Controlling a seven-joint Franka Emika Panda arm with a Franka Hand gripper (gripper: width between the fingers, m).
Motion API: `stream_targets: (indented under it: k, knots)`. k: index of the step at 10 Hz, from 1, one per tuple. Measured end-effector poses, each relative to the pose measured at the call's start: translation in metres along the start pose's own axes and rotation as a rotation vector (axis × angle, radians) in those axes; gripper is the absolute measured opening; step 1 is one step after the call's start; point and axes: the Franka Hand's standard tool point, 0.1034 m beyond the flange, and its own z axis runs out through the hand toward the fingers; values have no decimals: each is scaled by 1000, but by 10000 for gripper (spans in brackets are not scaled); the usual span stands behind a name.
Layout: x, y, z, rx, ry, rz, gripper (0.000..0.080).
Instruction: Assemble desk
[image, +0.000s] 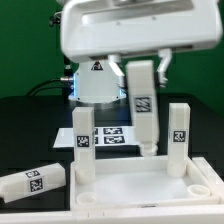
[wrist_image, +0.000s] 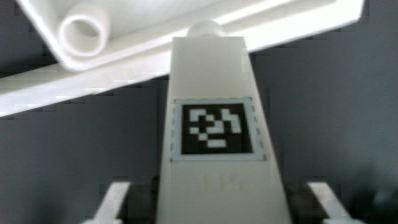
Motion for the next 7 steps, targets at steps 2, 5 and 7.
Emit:
stream_targets:
  k: [2, 5, 7]
  knots:
    - [-4, 1, 2, 4, 16, -1, 285]
    - [-7, -4, 5, 3, 15, -24, 285]
    - [-27, -38, 24, -2, 14, -146, 285]
